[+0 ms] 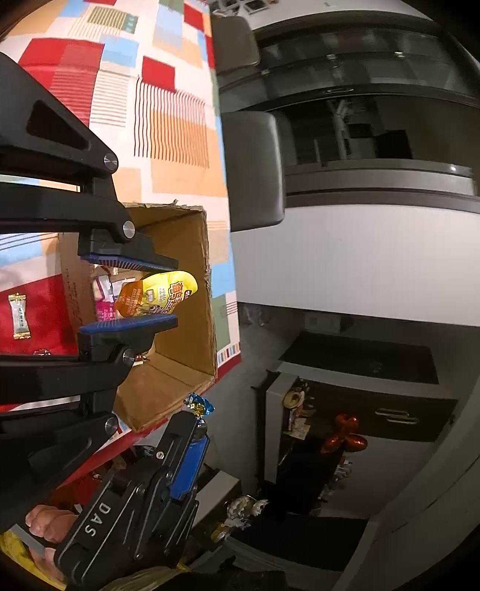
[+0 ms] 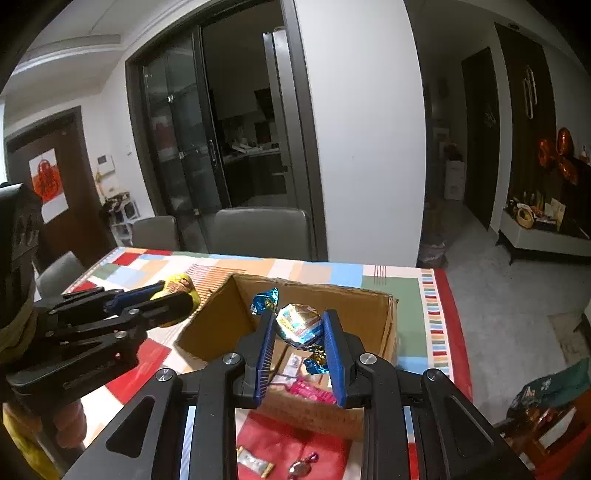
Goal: Organize snacks
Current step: 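Carry the yellow packet and blue candy over the box with both tools, then open both tools to drop the yellow packet and blue candy into the box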
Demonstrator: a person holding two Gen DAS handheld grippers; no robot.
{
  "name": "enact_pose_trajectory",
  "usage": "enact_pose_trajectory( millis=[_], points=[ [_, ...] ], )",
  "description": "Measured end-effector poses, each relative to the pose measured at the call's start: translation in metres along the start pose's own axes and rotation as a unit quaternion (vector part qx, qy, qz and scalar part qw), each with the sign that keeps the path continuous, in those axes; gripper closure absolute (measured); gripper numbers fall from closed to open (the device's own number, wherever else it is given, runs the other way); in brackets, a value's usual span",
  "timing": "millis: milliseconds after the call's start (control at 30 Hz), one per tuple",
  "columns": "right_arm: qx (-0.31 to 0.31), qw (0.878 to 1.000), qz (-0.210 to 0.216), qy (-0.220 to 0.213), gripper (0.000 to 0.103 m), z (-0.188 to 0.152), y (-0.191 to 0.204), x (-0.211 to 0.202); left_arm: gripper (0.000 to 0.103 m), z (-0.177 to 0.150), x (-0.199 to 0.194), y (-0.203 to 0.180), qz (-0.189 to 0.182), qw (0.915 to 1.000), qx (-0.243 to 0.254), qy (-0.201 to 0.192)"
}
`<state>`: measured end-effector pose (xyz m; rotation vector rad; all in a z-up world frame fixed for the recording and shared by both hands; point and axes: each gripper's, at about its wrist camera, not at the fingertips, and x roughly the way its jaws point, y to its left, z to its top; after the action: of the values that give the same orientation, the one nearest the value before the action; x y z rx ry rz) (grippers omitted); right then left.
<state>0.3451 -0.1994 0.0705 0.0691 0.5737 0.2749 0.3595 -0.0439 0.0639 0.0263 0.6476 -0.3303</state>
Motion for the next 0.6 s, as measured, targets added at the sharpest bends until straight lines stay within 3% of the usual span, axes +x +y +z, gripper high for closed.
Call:
enact_pose_trajectory(
  millis=[233,267,333,400,600],
  points=[
    [0.003,1.0,-0.004,0.019,0.075,0.006,-0.006,0.023,0.079,0.007,0.032,0.003,-0.002,0.9998,-0.007,0.021],
    [0.007,1.0,-0.006,0.022,0.075,0.006,-0.008,0.026,0.076,0.008,0.035,0.003,0.0,0.9997,-0.007,0.022],
    [0.014,1.0,-0.01,0.026,0.074,0.006,-0.011,0.03,0.055,0.008,0.038,0.003,0.012,0.9997,-0.008,0.02],
    [0.019,0.999,-0.012,0.029,0.068,0.006,-0.013,0.033,0.054,0.007,0.037,0.005,0.026,0.9995,-0.011,0.014],
    [0.012,0.999,-0.011,0.029,0.067,-0.002,-0.01,0.031,0.049,-0.003,0.027,0.005,0.041,0.9991,-0.005,0.003]
  ],
)
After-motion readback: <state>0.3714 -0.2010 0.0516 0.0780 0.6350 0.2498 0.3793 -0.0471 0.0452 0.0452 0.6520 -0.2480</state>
